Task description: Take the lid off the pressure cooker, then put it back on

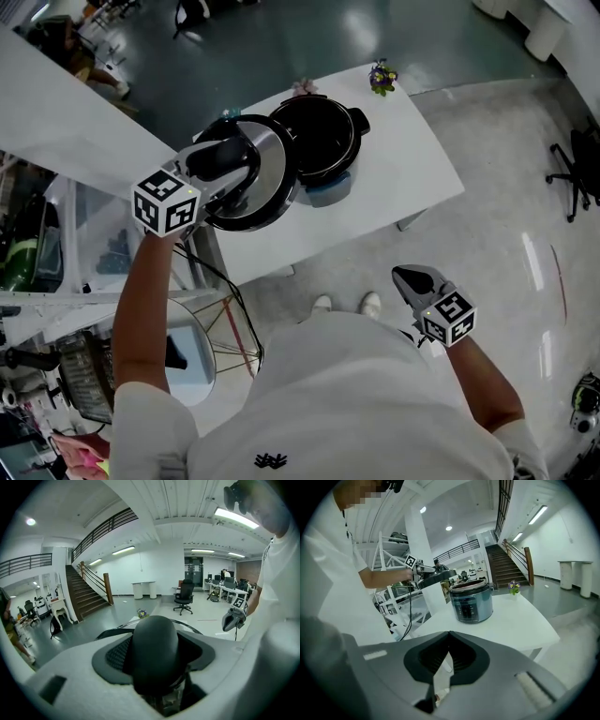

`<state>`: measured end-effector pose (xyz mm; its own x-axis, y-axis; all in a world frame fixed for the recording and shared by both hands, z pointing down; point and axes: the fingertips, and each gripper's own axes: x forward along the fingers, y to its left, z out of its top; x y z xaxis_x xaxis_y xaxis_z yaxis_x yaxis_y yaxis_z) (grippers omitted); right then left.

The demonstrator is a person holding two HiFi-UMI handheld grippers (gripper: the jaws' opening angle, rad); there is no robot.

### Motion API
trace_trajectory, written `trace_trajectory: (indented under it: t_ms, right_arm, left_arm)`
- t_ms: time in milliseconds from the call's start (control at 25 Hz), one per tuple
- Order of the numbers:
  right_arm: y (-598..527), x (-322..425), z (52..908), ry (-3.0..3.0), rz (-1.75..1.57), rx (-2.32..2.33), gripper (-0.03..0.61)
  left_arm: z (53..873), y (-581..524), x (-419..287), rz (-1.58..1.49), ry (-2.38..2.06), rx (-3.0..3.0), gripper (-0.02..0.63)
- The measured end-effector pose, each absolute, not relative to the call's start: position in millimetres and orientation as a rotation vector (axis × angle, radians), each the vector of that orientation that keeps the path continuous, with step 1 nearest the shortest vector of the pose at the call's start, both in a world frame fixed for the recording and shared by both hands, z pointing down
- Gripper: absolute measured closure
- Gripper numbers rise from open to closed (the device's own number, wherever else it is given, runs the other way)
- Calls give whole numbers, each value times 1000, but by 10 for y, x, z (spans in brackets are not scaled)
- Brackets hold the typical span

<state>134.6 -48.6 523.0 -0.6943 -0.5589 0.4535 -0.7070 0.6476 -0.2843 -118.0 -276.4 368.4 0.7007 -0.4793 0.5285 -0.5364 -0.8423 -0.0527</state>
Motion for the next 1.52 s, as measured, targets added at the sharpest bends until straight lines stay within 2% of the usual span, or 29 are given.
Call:
trace_trajectory:
  t_ms: [840,1520]
  right_arm:
    - [-346,1901,5350,-2465,722,1283,566]
    - [-233,2067,5418,-2377,777,1394,566]
  left_arm:
    - [3791,-3405,-84,880,-585,2885,327]
    - [4272,-3790,173,953,-520,2867,327]
